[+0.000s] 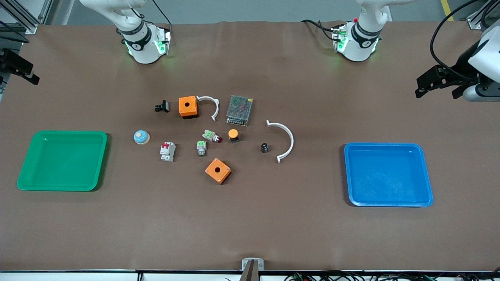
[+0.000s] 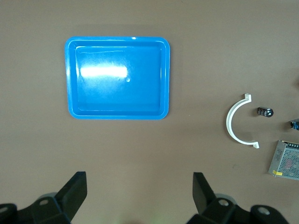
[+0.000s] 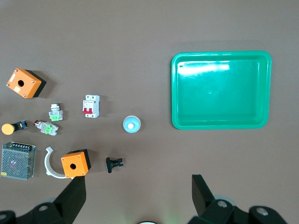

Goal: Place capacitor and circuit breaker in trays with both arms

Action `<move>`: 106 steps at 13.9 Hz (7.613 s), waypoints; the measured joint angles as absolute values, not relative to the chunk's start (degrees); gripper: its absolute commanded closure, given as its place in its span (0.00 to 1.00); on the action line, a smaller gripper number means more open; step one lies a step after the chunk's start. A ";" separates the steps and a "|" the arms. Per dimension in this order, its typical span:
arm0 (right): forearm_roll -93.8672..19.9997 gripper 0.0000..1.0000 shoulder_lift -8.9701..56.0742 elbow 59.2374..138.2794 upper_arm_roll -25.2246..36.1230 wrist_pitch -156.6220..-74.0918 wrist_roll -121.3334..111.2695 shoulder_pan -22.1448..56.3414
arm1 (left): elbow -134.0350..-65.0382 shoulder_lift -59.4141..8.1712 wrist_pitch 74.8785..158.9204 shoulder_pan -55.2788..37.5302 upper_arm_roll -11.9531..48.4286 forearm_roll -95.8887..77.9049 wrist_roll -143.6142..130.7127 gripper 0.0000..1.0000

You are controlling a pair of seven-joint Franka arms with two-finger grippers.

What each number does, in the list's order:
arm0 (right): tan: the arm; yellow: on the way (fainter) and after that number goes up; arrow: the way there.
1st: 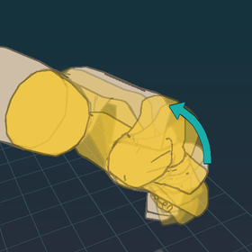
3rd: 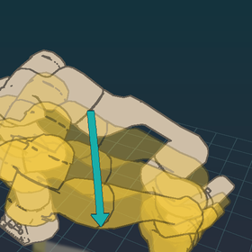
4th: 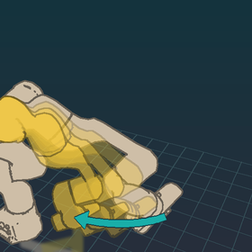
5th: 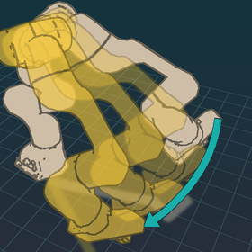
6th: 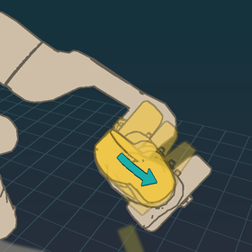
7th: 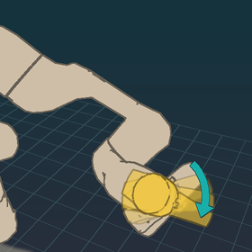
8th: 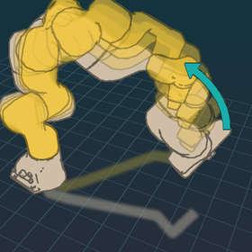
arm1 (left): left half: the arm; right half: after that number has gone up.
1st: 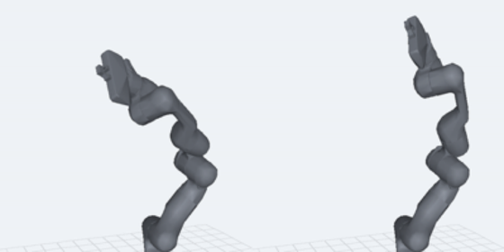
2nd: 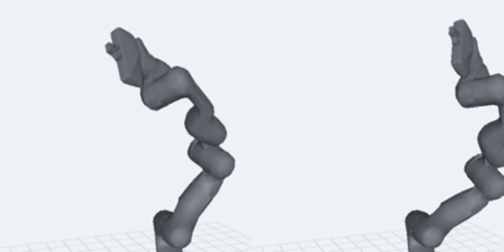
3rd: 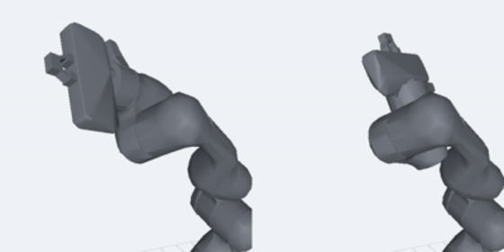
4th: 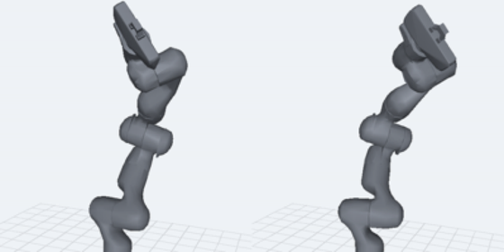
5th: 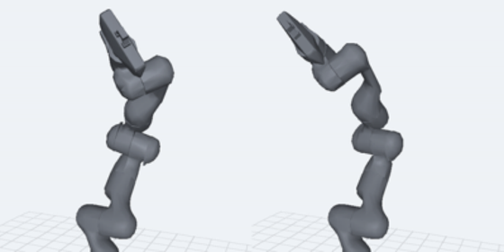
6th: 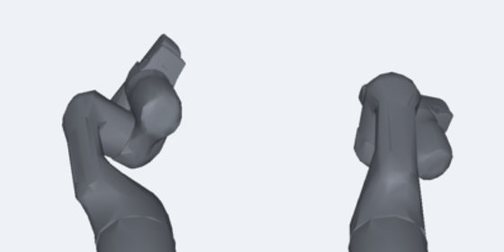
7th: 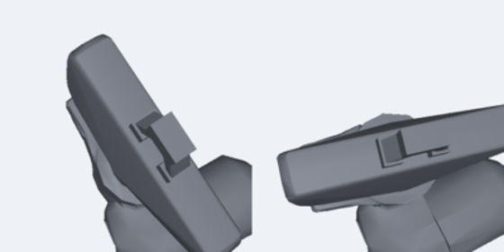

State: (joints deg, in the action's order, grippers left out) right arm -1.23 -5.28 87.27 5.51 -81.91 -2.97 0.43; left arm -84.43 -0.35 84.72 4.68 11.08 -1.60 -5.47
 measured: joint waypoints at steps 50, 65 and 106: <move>-3.24 0.00 17.53 113.00 4.43 -132.07 33.73 35.39 | -85.46 -46.60 131.84 -31.59 11.54 5.57 -65.92 0.36; 10.53 0.00 20.05 113.26 6.32 -134.48 26.99 24.11 | -85.55 -46.64 131.84 -31.60 11.51 5.58 -66.13 0.83; -4.24 1.00 16.59 114.85 3.56 -129.50 -1.36 4.11 | -97.19 -38.47 130.72 8.14 11.14 10.04 -15.18 0.87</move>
